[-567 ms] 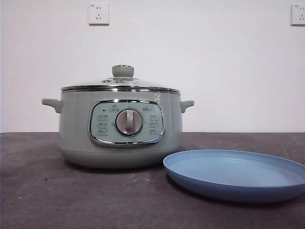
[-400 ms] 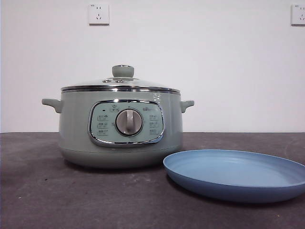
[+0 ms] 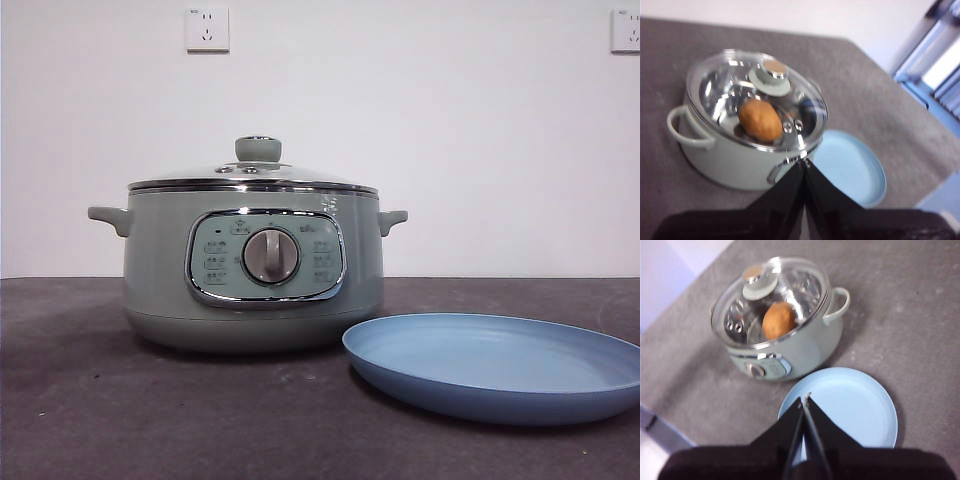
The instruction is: Take the potato out from the steamer,put the potato on the plate,close the lid
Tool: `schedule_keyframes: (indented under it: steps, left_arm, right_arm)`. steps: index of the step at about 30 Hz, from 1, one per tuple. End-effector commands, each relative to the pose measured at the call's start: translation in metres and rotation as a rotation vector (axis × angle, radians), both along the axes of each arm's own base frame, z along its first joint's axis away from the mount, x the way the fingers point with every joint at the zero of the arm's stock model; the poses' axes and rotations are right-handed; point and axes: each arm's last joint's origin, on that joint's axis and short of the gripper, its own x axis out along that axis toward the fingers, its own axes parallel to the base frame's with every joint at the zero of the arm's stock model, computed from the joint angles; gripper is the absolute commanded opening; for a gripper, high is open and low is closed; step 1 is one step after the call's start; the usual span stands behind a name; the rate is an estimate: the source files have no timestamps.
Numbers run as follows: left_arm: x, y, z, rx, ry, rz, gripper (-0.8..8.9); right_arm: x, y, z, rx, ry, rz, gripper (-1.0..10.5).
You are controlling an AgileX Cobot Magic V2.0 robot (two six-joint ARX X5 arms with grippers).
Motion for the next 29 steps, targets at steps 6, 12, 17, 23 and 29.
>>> schedule_keyframes:
  steps: [6,12,17,23,29]
  left_arm:
    - [0.002,-0.003,0.006,0.090,0.017,-0.086,-0.08]
    - [0.002,-0.003,0.006,0.090,0.018,-0.083,1.31]
    - [0.002,-0.003,0.006,0.091,0.012,-0.083,7.21]
    - [0.003,-0.003,0.007,0.091,0.006,-0.083,7.20]
    - [0.004,-0.003,0.010,0.095,-0.034,-0.081,7.20]
  right_arm:
    - [0.008,0.010,-0.004,-0.079,0.086,0.122,-0.1]
    - [0.011,0.014,-0.005,-0.079,0.089,0.146,0.8]
    - [0.012,0.014,-0.003,-0.057,0.093,0.123,6.6]
    - [0.012,0.014,-0.003,-0.057,0.093,0.123,6.6]
    - [0.012,0.014,-0.003,-0.057,0.093,0.123,6.6]
